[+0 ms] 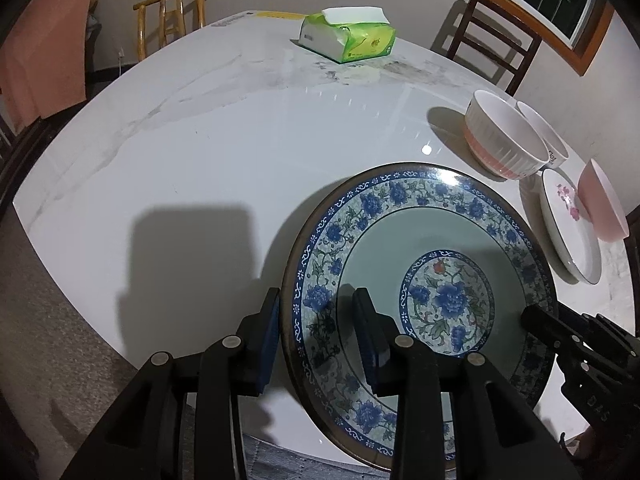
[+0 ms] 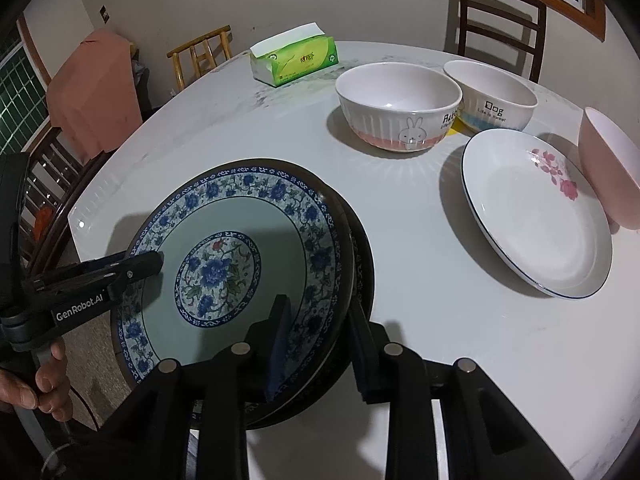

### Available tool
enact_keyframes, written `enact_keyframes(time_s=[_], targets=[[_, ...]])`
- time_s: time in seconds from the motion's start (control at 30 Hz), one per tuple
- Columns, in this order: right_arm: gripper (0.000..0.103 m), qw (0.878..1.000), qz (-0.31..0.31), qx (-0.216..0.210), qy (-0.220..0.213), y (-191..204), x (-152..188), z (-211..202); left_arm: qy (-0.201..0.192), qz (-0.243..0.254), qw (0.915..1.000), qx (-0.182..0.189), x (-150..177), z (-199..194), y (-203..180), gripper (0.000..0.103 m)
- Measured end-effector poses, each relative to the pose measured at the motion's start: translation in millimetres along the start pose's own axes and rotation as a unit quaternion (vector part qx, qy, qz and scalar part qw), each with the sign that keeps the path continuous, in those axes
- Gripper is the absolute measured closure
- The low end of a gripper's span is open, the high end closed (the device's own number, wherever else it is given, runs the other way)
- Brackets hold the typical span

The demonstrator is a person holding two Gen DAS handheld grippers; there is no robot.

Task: Organize plates and bowls

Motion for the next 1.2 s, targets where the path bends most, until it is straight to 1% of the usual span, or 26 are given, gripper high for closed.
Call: enact_keyframes(time_s=[0.1, 0.17, 0.33, 0.43, 0.47, 0.53, 0.77, 1.03, 1.2], targets=[[0.074, 1.0, -0.001, 0.0, 0.003, 0, 0, 0, -0.007, 0.012, 0.9998, -0.012, -1, -1, -3, 0.069], [0.073, 1.0, -0.004, 0.001, 0.003, 1, 0, -1, -0.011, 0.017, 0.9996, -0.019, -2, -2, -3, 0.064], [0.072, 1.0, -0.006, 0.005, 0.002, 1, 0, -2, -0.013, 0.02, 0.9993, -0.029, -2, -2, -2, 0.062], [0.07, 1.0, -0.016, 0.021, -0.009, 0, -3, -7, -0.016, 0.02, 0.9991, -0.033, -2, -4, -2, 0.058], [0.068, 0.999, -0.021, 0.029, -0.016, 0, -4, -10, -0.017, 0.02, 0.9991, -0.034, -2, -4, -2, 0.058], [0.066, 0.999, -0.025, 0.031, -0.021, 0, -6, -13, -0.018, 0.02, 0.9991, -0.033, -1, -5, -2, 0.058], [0.066, 0.999, -0.018, 0.031, -0.029, -6, -7, -20, -0.026, 0.018, 0.9988, -0.036, -1, -11, -4, 0.057], [0.066, 0.999, -0.008, 0.038, -0.037, -18, -2, -30, -0.051, 0.016, 0.9974, -0.049, -3, -27, -8, 0.054], [0.066, 0.998, -0.001, 0.046, -0.042, -30, 2, -40, -0.058, 0.021, 0.9972, -0.041, -2, -34, -20, 0.053]])
Point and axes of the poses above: each gripper's, at about its wrist camera, not at the fingertips, and z roughly the way its jaws point, y to its left, x to its underside, the point moved 6 cm from there along z, roughly the way its jaws point, and after that the axes turned 1 degree about -z, right-handed, at the moved point
